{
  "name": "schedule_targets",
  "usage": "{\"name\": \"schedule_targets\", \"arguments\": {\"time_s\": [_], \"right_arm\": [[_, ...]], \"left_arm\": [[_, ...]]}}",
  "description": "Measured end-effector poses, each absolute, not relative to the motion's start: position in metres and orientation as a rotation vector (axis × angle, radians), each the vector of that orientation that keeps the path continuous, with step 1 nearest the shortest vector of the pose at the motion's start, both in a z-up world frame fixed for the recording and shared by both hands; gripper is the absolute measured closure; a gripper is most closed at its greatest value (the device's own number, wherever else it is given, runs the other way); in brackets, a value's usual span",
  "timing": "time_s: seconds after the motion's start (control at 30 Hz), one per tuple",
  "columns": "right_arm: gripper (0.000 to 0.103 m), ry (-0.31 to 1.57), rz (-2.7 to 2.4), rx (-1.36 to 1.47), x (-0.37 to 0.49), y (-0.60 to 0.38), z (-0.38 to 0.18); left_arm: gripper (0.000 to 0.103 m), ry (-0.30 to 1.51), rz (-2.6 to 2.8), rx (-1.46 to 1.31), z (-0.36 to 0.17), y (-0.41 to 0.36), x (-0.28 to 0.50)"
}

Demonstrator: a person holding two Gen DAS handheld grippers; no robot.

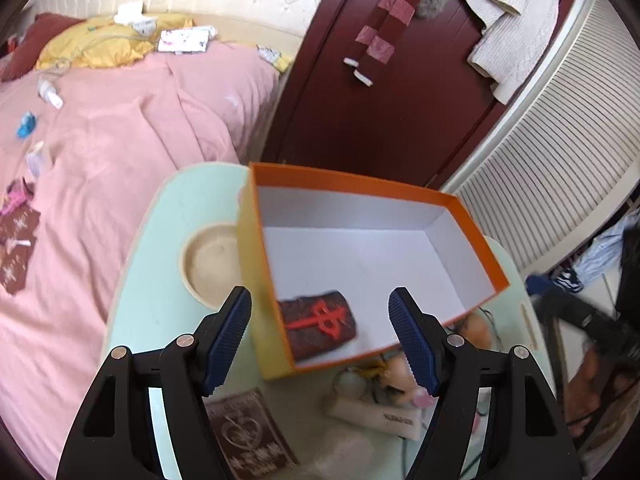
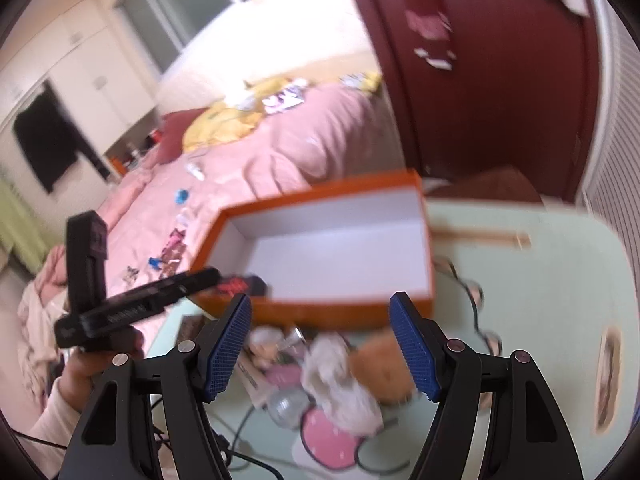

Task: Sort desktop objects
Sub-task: 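Reach the right tool into the box and grasp the dark red-symbol block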

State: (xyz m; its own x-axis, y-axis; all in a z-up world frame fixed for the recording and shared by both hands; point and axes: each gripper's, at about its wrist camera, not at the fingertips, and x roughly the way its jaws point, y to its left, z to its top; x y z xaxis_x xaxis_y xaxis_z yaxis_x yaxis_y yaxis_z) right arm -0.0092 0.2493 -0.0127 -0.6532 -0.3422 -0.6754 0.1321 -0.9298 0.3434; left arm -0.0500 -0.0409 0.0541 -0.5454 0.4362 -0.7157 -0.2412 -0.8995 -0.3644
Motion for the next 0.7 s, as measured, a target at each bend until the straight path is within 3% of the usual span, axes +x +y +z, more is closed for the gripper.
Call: {"name": "schedule_targets", "arguments": {"time_s": [0.1, 0.2, 0.33, 0.43, 0.57, 0.7], "right_arm": [[0.032, -0.329, -2.537, 1.118, -0.033, 0.242, -0.003], [0.032, -0.285, -2.382, 1.132, -0.066, 0.229, 0.001], [0.033, -0.049, -2.177, 1.285, -0.113, 0.192, -0.010], [0.047, 0.201, -1.990, 1.406, -0.137, 0.156, -0.032], [0.051, 0.555, -1.752, 1.446, -0.152, 0.113, -0.060], [0.052, 0.644, -1.537, 1.489, -0.165, 0.091, -0.085]], "left_arm": [[0.031, -0.321, 2.475, -1.214, 0.057, -0.048, -0.057], [0.031, -0.458, 2.457, -1.139, 0.071, -0.068, -0.055], [0.031, -0.585, 2.509, -1.089, 0.081, -0.101, -0.045], [0.031, -0.639, 2.544, -1.124, 0.076, -0.121, -0.036], [0.031, -0.679, 2.564, -1.189, 0.064, -0.137, -0.023], [0.031, -0.720, 2.562, -1.230, 0.054, -0.142, -0.013]]}}
